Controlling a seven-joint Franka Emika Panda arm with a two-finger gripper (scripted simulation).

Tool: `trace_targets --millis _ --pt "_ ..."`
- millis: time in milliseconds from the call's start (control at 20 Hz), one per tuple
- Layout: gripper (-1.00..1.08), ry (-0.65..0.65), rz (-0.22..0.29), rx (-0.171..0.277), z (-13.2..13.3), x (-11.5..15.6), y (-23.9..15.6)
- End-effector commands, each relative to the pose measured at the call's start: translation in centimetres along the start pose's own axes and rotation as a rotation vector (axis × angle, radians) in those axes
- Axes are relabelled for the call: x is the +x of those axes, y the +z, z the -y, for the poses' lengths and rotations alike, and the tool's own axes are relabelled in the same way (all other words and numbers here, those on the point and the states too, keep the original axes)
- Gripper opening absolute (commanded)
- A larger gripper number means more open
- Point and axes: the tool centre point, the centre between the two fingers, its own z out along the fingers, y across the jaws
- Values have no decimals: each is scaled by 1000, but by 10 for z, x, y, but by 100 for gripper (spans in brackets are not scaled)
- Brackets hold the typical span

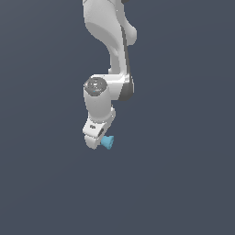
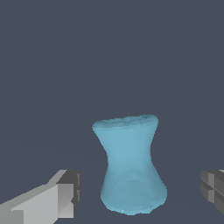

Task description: Pick up the object and move it to a goal position.

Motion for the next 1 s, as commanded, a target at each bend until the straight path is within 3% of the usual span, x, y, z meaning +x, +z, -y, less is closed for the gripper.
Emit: trace_targets --millis 0,400,950 --pt "100 -43 0 1 0 -3 4" --pt "100 -114 -1 4 -1 -7 11" --pt "100 -118 -1 5 0 -7 29"
